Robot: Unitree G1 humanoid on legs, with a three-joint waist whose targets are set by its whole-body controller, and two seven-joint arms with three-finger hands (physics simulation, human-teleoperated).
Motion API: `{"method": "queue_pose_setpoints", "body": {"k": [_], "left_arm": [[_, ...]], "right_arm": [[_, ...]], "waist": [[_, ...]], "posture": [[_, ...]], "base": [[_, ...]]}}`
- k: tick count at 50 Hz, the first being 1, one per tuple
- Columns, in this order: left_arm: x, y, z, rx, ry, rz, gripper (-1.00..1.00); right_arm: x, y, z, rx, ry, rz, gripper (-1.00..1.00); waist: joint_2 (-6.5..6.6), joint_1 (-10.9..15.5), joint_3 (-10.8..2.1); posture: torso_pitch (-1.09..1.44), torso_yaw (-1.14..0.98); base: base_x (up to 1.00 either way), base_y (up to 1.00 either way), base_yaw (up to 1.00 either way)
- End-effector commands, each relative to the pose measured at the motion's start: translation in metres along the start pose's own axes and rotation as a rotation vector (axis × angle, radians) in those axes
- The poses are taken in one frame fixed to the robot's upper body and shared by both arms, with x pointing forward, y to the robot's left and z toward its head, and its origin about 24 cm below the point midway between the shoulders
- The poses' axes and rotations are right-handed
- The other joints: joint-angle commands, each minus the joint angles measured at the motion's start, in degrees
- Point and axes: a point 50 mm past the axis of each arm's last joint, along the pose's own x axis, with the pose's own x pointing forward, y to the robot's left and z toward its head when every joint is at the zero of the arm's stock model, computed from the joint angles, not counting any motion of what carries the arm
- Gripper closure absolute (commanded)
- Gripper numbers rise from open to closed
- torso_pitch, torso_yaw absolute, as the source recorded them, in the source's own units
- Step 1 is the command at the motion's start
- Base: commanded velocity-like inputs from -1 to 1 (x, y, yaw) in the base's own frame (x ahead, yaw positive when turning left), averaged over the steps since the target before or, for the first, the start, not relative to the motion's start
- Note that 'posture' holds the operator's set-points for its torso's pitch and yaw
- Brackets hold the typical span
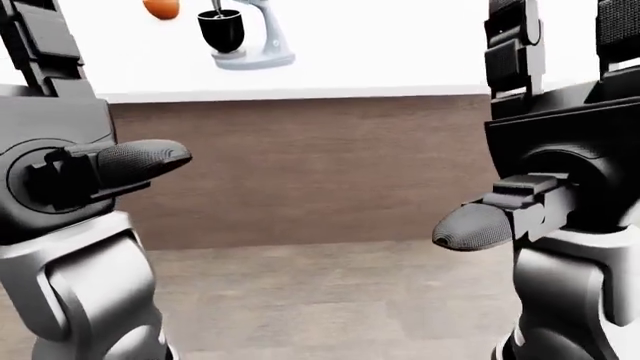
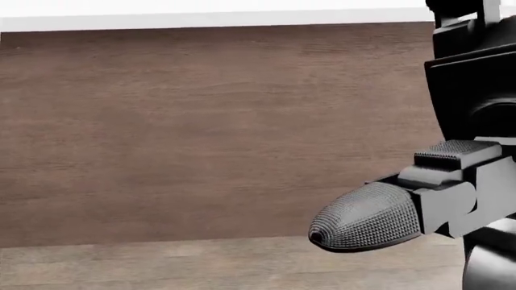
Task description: Open the stand mixer head.
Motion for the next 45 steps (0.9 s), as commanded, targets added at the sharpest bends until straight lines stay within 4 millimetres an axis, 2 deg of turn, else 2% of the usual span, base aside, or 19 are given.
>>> {"method": "queue_pose_setpoints", "body": {"k": [1, 5, 7, 10, 14, 16, 18, 19, 21, 23, 27, 29, 31, 35, 37, 40, 41, 43, 45], "left_arm": [[0.0022, -0.0039, 0.0066, -0.005, -0.042, -0.026, -0.99], [0.0033, -0.0038, 0.0067, -0.005, -0.045, -0.027, -1.0], [0.0037, -0.0039, 0.0062, -0.005, -0.046, -0.026, -1.0], [0.0026, -0.0031, 0.004, 0.001, -0.04, -0.026, -0.99], [0.0021, -0.0037, 0.0032, 0.009, -0.04, -0.032, -1.0], [-0.0006, -0.0036, 0.0015, 0.015, -0.035, -0.034, -0.99], [-0.0002, -0.0037, 0.0017, 0.018, -0.037, -0.036, -1.0], [0.0, -0.0033, 0.0017, 0.02, -0.037, -0.035, -1.0], [-0.0005, -0.0022, 0.0009, 0.023, -0.035, -0.031, -1.0], [-0.0007, -0.002, 0.0014, 0.026, -0.037, -0.03, -1.0], [-0.0006, -0.0013, 0.001, 0.03, -0.037, -0.027, -0.99], [-0.0009, -0.0011, 0.0003, 0.031, -0.036, -0.028, -1.0], [-0.001, -0.0011, -0.0002, 0.032, -0.035, -0.028, -0.99], [-0.0012, -0.0001, -0.0001, 0.037, -0.036, -0.024, -1.0], [-0.0019, -0.0001, -0.0015, 0.043, -0.032, -0.029, -1.0], [-0.0023, -0.0001, -0.0013, 0.043, -0.032, -0.028, -1.0], [-0.002, 0.0, -0.0013, 0.042, -0.032, -0.027, -1.0], [-0.0021, 0.0004, -0.0018, 0.044, -0.031, -0.027, -1.0], [-0.0021, 0.0004, -0.0018, 0.046, -0.031, -0.027, -0.99]], "right_arm": [[0.0005, 0.0026, 0.0069, -0.025, -0.054, 0.027, -1.0], [0.001, 0.0032, 0.0065, -0.032, -0.057, 0.026, -1.0], [0.0003, 0.0025, 0.0041, -0.032, -0.042, 0.033, -1.0], [0.0002, 0.001, 0.0042, -0.03, -0.055, 0.026, -1.0], [-0.0016, 0.0031, 0.004, -0.025, -0.055, 0.039, -1.0], [-0.0014, 0.0037, 0.0042, -0.027, -0.048, 0.048, -1.0], [-0.003, 0.0039, 0.0023, -0.027, -0.04, 0.048, -1.0], [-0.0033, 0.004, 0.0019, -0.028, -0.038, 0.048, -1.0], [-0.0025, 0.0031, 0.0015, -0.031, -0.039, 0.042, -1.0], [-0.0027, 0.0045, 0.0019, -0.026, -0.039, 0.052, -1.0], [-0.0029, 0.0046, 0.0021, -0.02, -0.035, 0.049, -1.0], [-0.0032, 0.0043, 0.0008, -0.028, -0.029, 0.053, -1.0], [-0.0039, 0.0047, 0.0004, -0.022, -0.029, 0.053, -1.0], [-0.0042, 0.0053, 0.0008, -0.018, -0.033, 0.057, -1.0], [-0.0052, 0.0051, -0.0006, -0.02, -0.026, 0.056, -1.0], [-0.0056, 0.0062, -0.0002, -0.017, -0.017, 0.064, -1.0], [-0.0057, 0.0069, -0.001, -0.031, -0.014, 0.074, -1.0], [-0.0055, 0.0067, -0.001, -0.026, -0.017, 0.068, -1.0], [-0.0066, 0.0071, -0.0009, -0.021, -0.022, 0.077, -1.0]], "waist": [[0.09, -0.01, -0.95], [0.49, -0.24, -1.72], [-2.55, -0.1, -0.97], [-3.59, -0.57, -0.81], [4.01, -2.19, -0.12], [3.38, -1.7, -0.28], [-2.31, -0.97, 1.53], [-3.19, -1.79, 2.47], [-0.62, -1.1, 0.94], [-0.31, -0.45, -0.12], [-0.91, -0.23, -1.4], [-3.72, -0.06, -1.0], [-4.22, -0.25, -1.03], [4.85, -1.95, -0.75], [2.23, -0.97, 0.15], [-0.58, -0.27, -1.22], [-4.07, -0.67, 0.53], [-4.44, -0.18, -1.57], [-3.74, -0.6, -0.55]], "posture": [[0.0, 0.0], [0.0, 0.0], [0.0, 0.0], [0.0, 0.0], [0.0, 0.0], [0.0, 0.0], [0.0, 0.0], [0.0, 0.0], [0.0, 0.0], [0.0, 0.0], [0.0, 0.0], [0.0, 0.0], [0.0, 0.0], [0.0, 0.0], [0.0, 0.0], [0.0, 0.0], [0.0, 0.0], [0.0, 0.0], [0.0, 0.0]], "base": [[0.0, 0.0, 0.0], [0.0, 0.11, 0.0], [0.0, 1.0, 0.0], [0.0, 0.54, 0.0], [0.0, 0.0, 0.0], [0.0, 0.47, 0.0], [0.0, 1.0, 0.0], [0.0, 0.38, 0.0], [0.0, 0.0, 0.0], [0.0, 0.0, 0.0], [0.0, 0.24, 0.0], [0.0, 1.0, 0.0], [0.0, 0.53, 0.0], [0.0, 0.0, 0.0], [0.0, 0.0, 0.0], [0.0, 0.16, 0.0], [-0.22, 1.0, 0.0], [-0.2, 1.0, 0.0], [0.0, 0.17, 0.0]]}}
